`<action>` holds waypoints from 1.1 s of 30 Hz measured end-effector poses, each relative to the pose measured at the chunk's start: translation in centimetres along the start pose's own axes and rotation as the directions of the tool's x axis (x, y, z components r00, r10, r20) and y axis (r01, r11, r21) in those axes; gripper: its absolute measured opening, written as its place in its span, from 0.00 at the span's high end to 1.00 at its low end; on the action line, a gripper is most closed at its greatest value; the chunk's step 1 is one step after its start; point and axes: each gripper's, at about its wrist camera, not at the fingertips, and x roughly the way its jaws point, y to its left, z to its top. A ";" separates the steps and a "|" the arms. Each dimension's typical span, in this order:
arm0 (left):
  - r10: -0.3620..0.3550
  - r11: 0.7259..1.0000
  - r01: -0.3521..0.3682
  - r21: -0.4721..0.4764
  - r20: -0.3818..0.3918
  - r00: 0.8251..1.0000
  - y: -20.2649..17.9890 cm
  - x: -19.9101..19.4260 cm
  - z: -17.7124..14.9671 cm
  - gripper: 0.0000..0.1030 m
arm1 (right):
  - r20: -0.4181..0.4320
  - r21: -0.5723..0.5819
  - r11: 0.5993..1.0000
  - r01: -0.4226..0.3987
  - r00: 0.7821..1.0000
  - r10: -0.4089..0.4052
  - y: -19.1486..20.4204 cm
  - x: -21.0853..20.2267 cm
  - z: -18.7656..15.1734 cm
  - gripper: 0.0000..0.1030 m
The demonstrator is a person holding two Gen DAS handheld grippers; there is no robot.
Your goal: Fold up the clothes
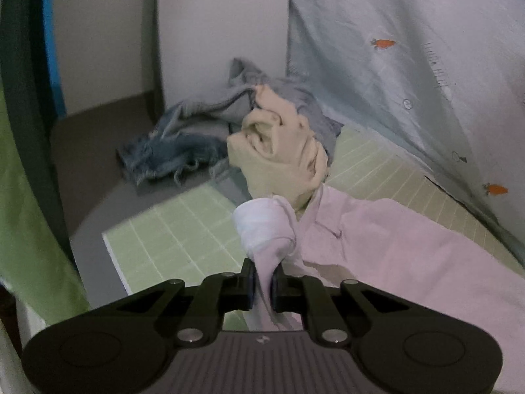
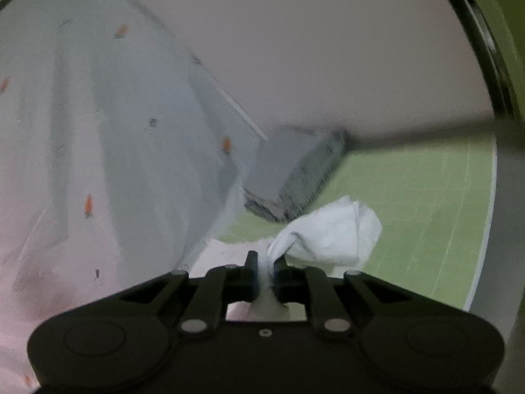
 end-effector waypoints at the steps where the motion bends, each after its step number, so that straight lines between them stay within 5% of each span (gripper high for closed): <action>1: -0.008 1.000 0.008 -0.002 0.010 1.000 -0.3 -0.4 0.2 0.89 | -0.001 0.007 1.000 -0.019 1.000 0.019 0.4 0.3 0.1 0.90; 6: -0.005 0.999 0.006 -0.041 0.024 1.000 -1.8 0.7 0.9 0.89 | -0.006 -0.087 0.994 -0.072 0.997 0.072 3.3 3.6 0.4 0.90; 11: -0.025 0.990 0.023 -0.141 -0.015 1.000 -1.8 1.1 1.9 0.89 | 0.015 0.123 0.990 -0.061 0.998 0.060 2.5 6.7 1.2 0.91; 15: 0.002 0.992 -0.004 -0.129 -0.015 1.000 -3.0 3.2 2.2 0.89 | 0.031 -0.037 0.995 -0.091 0.995 0.092 5.9 9.0 1.5 0.91; 19: 0.030 0.984 -0.039 -0.175 -0.055 0.998 -5.0 6.3 2.2 0.89 | -0.025 0.027 0.997 -0.067 0.997 0.067 6.5 13.8 0.4 0.91; 24: 0.055 0.988 -0.063 -0.143 -0.060 0.997 -7.6 8.5 3.3 0.89 | -0.061 -0.043 0.998 -0.037 0.998 0.034 9.5 18.5 0.1 0.91; 29: 0.064 0.988 -0.071 -0.139 -0.053 0.997 -10.1 12.2 6.0 0.89 | -0.076 -0.152 0.988 -0.028 0.997 0.017 14.1 26.7 1.4 0.97; 33: 0.035 0.987 -0.037 -0.154 -0.019 0.999 -13.2 16.8 7.9 0.86 | -0.177 -0.238 0.969 -0.065 0.984 0.023 18.6 36.7 0.6 0.97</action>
